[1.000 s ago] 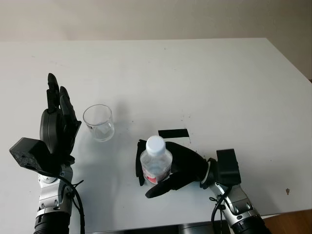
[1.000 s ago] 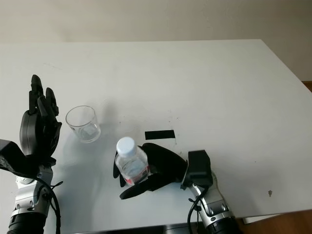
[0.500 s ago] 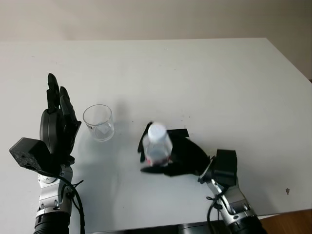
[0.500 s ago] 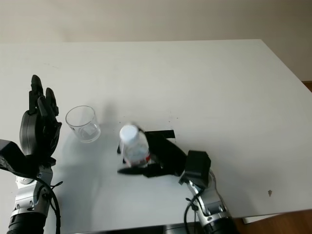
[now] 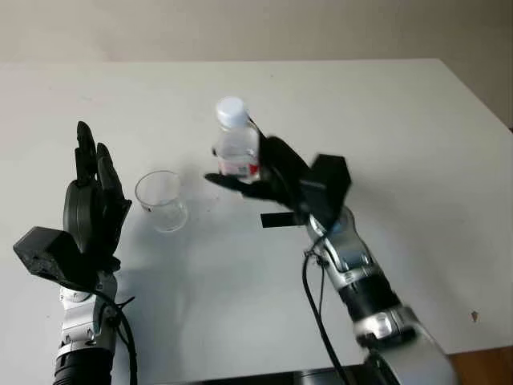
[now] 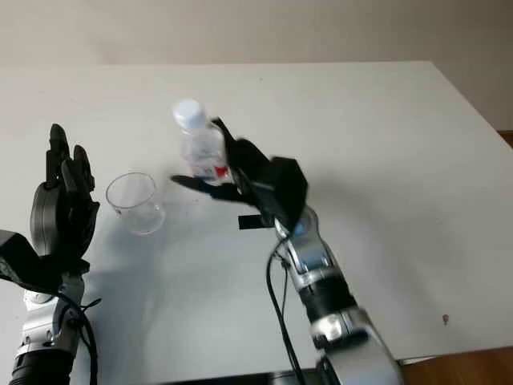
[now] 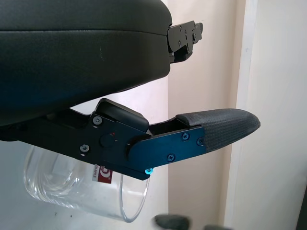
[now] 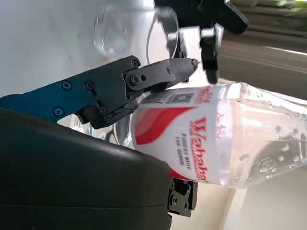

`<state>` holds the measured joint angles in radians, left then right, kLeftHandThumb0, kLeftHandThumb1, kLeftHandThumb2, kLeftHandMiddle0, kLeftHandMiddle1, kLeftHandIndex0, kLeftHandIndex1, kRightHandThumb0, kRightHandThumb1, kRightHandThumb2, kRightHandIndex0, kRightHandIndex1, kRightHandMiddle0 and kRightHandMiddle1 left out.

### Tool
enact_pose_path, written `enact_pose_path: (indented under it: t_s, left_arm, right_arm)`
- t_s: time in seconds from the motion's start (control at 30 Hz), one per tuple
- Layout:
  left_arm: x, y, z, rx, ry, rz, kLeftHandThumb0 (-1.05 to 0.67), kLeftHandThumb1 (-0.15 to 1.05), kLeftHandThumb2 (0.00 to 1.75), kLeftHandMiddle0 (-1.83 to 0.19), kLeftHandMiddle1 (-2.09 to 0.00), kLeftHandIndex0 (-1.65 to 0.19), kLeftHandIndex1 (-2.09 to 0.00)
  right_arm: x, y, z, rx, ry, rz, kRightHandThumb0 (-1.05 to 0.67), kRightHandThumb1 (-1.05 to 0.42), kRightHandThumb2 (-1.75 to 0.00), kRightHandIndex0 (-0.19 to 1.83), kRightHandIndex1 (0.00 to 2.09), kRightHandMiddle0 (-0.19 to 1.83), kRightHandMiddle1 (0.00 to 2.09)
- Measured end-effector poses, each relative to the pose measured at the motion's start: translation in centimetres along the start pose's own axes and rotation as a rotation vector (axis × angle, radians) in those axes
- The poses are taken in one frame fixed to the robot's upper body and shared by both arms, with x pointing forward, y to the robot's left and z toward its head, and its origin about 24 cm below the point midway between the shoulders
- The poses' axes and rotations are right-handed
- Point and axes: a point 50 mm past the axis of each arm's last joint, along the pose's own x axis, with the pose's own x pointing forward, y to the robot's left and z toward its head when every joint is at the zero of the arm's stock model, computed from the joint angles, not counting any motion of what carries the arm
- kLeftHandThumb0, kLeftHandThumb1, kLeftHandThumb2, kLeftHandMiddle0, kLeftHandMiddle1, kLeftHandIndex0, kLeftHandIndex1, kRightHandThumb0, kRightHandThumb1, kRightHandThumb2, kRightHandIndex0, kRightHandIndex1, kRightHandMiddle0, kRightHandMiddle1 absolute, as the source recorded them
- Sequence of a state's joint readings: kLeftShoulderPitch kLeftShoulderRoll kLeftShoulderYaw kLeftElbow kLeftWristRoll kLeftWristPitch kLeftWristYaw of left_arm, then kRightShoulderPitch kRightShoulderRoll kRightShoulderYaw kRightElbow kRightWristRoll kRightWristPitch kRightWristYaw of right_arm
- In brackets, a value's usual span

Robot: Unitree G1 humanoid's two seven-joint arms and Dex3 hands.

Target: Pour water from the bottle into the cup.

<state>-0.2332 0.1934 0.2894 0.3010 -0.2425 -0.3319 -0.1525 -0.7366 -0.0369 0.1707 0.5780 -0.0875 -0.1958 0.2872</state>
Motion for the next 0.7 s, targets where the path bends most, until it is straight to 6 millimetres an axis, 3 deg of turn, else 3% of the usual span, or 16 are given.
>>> enact_pose_path:
  t_s: [0.07, 0.13, 0.17, 0.23, 0.3, 0.47, 0.6, 0.7]
  left_arm:
    - [0.0, 0.0, 0.0, -0.002, 0.0, 0.002, -0.91, 1.05, 0.68, 0.19, 0.0, 0.19, 0.0]
    - [0.0, 0.1, 0.0, -0.002, -0.002, 0.004, -0.92, 1.05, 0.67, 0.19, 0.0, 0.19, 0.0]
    - [0.0, 0.1, 0.0, -0.003, -0.002, 0.004, -0.92, 1.05, 0.67, 0.19, 0.0, 0.19, 0.0]
    - [0.0, 0.0, 0.0, -0.004, -0.002, 0.006, -0.92, 1.05, 0.67, 0.19, 0.0, 0.19, 0.0]
    - [0.0, 0.0, 0.0, -0.005, -0.004, 0.008, -0.92, 1.05, 0.68, 0.19, 0.0, 0.19, 0.0]
    - [0.0, 0.0, 0.1, -0.006, -0.01, 0.01, -0.91, 1.05, 0.69, 0.19, 0.0, 0.19, 0.0]
    - [0.0, 0.0, 0.1, -0.01, -0.011, 0.013, -0.91, 1.05, 0.69, 0.19, 0.0, 0.19, 0.0]
    - [0.0, 0.0, 0.1, -0.011, -0.011, 0.016, -0.91, 1.05, 0.69, 0.19, 0.0, 0.19, 0.0]
  right_arm:
    - [0.6, -0.2, -0.1, -0.04, 0.02, -0.012, -0.17, -1.05, -0.33, -0.08, 2.09, -0.17, 2.09]
    - [1.2, -0.3, -0.3, -0.082, 0.052, -0.025, -0.14, -1.05, -0.35, 0.23, 2.09, -0.01, 2.09]
    - [1.5, -0.4, -0.4, -0.105, 0.067, -0.033, -0.13, -1.05, -0.35, 0.59, 2.09, 0.23, 2.09]
    - [2.2, -0.7, -0.4, -0.184, 0.098, -0.055, -0.12, -1.05, -0.34, 1.11, 2.09, 0.76, 2.09]
    - [3.0, -1.1, -0.2, -0.262, 0.132, -0.068, -0.1, -1.05, -0.32, 1.29, 2.09, 1.0, 2.09]
    - [4.0, -2.4, 0.2, -0.357, 0.168, -0.115, -0.07, -1.01, -0.29, 1.33, 2.09, 1.1, 2.09]
    - [4.1, -3.4, 0.1, -0.397, 0.205, -0.15, -0.1, -1.04, -0.2, 0.97, 2.09, 0.73, 2.09]
    - [4.0, -4.1, 0.1, -0.45, 0.225, -0.176, -0.1, -1.04, -0.17, 0.89, 2.09, 0.64, 2.09]
